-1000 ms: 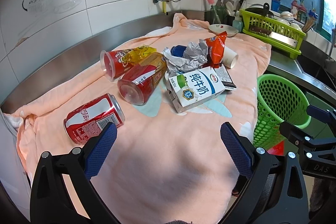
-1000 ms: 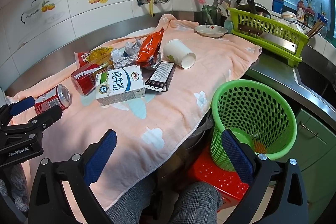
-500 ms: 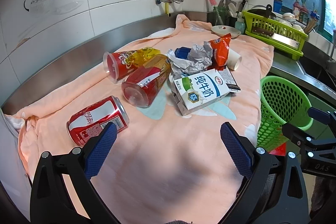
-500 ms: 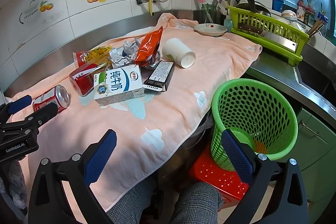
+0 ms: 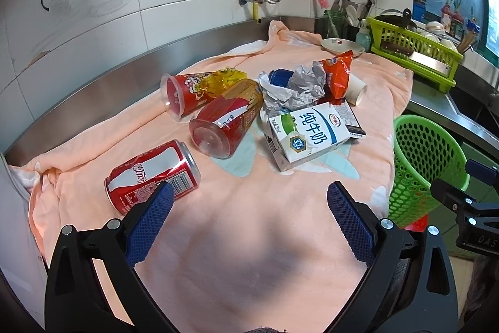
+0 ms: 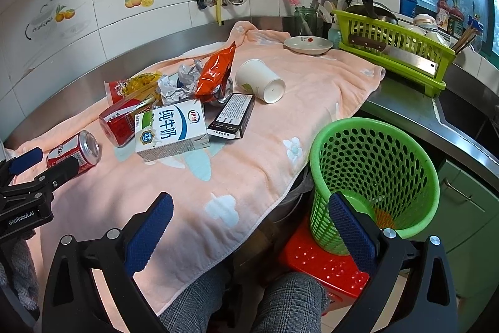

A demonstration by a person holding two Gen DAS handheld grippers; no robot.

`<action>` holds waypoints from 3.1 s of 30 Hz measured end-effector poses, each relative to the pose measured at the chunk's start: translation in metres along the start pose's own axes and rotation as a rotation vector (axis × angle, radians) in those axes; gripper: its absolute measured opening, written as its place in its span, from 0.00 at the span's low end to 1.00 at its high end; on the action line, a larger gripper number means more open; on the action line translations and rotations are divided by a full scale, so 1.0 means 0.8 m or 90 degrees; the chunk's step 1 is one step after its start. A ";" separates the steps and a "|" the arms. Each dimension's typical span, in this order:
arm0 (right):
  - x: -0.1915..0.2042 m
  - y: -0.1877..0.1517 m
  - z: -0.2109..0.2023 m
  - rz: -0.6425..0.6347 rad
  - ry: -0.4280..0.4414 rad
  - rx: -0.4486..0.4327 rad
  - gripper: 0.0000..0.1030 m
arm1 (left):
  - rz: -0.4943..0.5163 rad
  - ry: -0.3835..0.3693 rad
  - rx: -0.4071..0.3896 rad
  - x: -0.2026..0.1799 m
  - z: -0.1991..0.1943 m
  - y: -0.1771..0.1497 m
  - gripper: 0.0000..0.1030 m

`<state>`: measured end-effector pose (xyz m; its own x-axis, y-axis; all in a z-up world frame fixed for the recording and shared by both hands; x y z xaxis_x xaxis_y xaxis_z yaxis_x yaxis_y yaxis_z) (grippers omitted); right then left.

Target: Collect trash

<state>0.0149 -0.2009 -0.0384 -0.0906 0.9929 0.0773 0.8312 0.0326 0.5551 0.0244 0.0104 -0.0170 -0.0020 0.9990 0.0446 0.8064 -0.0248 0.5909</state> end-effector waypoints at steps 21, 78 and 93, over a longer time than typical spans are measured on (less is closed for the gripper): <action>-0.009 0.001 -0.003 0.017 -0.013 -0.006 0.94 | 0.004 0.002 0.001 -0.002 0.002 0.003 0.94; 0.006 0.248 0.163 0.013 0.197 0.087 0.21 | 0.108 -0.098 0.013 0.006 0.059 0.126 0.68; -0.023 0.244 0.139 0.007 0.215 0.053 0.17 | 0.148 -0.147 0.112 -0.092 0.159 0.189 0.63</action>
<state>0.2397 -0.1999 -0.0237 -0.2457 0.9000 0.3599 0.8737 0.0449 0.4843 0.2215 -0.0623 -0.0336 0.3105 0.9500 -0.0335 0.8587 -0.2652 0.4386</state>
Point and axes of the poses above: each gripper's, at about its wrist camera, not at the fingertips, and z roughly the way its jaws point, x to its left, y to its top, the point moved 2 cm from there along z, roughly the way its jaws point, and after that the axes turned 15 degrees about x, right-handed, at the moved point
